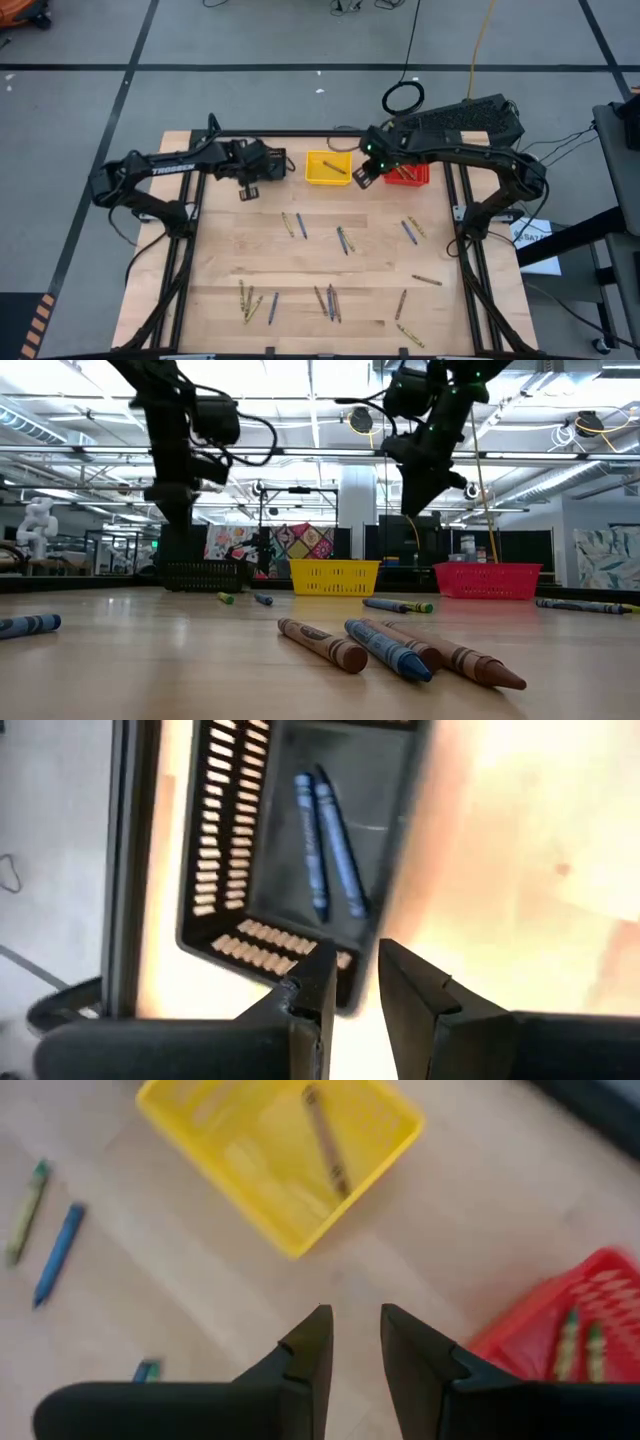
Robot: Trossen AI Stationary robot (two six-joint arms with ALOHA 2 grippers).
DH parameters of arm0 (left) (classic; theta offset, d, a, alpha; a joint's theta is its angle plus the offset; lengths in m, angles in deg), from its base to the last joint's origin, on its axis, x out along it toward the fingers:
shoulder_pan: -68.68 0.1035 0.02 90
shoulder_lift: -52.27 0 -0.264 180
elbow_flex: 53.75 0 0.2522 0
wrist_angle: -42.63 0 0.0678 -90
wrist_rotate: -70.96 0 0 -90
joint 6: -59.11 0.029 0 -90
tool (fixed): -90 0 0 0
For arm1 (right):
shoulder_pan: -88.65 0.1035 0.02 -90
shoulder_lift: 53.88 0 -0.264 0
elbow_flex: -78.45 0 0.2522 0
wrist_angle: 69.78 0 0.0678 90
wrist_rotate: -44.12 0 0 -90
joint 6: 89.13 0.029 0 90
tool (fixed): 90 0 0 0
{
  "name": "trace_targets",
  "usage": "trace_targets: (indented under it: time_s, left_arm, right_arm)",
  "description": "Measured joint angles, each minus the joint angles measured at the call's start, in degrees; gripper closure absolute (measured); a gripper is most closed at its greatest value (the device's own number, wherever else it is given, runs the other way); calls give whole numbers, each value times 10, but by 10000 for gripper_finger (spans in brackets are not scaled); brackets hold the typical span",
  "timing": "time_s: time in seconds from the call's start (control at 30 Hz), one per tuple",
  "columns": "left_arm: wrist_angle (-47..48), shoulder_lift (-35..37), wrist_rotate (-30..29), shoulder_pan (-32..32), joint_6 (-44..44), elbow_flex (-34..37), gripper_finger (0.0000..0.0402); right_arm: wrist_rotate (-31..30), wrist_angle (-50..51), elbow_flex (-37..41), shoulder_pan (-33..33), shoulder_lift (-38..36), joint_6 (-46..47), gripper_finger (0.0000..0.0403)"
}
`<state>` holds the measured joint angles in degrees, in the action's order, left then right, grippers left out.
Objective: Sort crayons
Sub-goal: Put the brown crayon into the yellow bin
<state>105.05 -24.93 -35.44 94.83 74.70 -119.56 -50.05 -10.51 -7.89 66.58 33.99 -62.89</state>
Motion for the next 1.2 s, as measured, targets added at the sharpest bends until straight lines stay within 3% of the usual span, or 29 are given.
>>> trace_targets:
  time_s: [0.33,0.67,0.87,1.2]
  left_arm:
    - [74,55,1,-72,-59,0,331]
    - [94,69,1,-109,-63,0,331]
    - [93,69,2,-119,-63,0,331]
    - [93,69,2,-121,-63,0,331]
  right_arm:
    - [-1,28,0,122,0,117,328]
    - [-1,21,1,236,0,196,328]
    - [-3,-35,1,264,0,184,328]
    - [-19,-94,1,318,10,322,328]
